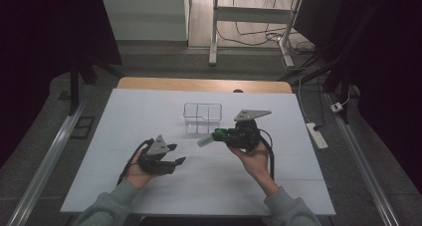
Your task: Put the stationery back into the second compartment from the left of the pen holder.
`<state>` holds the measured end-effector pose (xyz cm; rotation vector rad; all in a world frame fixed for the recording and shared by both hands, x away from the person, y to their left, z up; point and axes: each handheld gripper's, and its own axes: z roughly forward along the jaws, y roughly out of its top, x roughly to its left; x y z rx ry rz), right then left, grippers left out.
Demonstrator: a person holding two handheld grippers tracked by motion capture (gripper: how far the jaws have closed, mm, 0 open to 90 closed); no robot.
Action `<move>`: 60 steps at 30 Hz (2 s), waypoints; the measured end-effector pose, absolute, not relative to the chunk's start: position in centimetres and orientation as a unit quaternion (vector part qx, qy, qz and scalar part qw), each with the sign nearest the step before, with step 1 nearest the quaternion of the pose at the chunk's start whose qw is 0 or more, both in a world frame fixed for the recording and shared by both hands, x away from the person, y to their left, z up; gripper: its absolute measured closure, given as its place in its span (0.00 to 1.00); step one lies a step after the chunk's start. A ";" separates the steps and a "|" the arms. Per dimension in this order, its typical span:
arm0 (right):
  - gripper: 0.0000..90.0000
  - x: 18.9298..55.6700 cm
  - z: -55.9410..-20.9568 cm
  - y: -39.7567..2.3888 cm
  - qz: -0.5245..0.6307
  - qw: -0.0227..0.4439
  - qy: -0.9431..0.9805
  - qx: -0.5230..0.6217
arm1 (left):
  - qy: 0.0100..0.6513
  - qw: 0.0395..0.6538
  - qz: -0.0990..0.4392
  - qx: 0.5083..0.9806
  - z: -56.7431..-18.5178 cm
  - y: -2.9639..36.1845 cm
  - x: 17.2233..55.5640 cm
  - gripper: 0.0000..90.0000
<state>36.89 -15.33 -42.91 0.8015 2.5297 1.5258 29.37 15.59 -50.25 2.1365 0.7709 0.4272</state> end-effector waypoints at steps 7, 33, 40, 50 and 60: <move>0.82 37.0 -42.3 -15.8 0.507 0.050 0.819 0.263 | 0.342 0.399 0.169 0.834 -50.7 19.3 28.5 0.44; 0.82 40.3 -38.5 -16.1 0.531 0.091 0.790 0.293 | 0.375 0.389 0.162 0.826 -52.1 22.7 27.0 0.41; 0.82 42.6 -38.1 -15.2 0.519 0.107 0.789 0.310 | 0.374 0.387 0.159 0.828 -52.2 22.5 27.1 0.38; 0.82 45.0 -40.0 -12.9 0.491 0.110 0.800 0.326 | 0.373 0.380 0.159 0.831 -52.4 22.5 27.2 0.37; 0.65 45.1 -40.9 -12.6 0.489 0.105 0.801 0.329 | 0.373 0.377 0.161 0.832 -52.5 22.5 27.2 0.37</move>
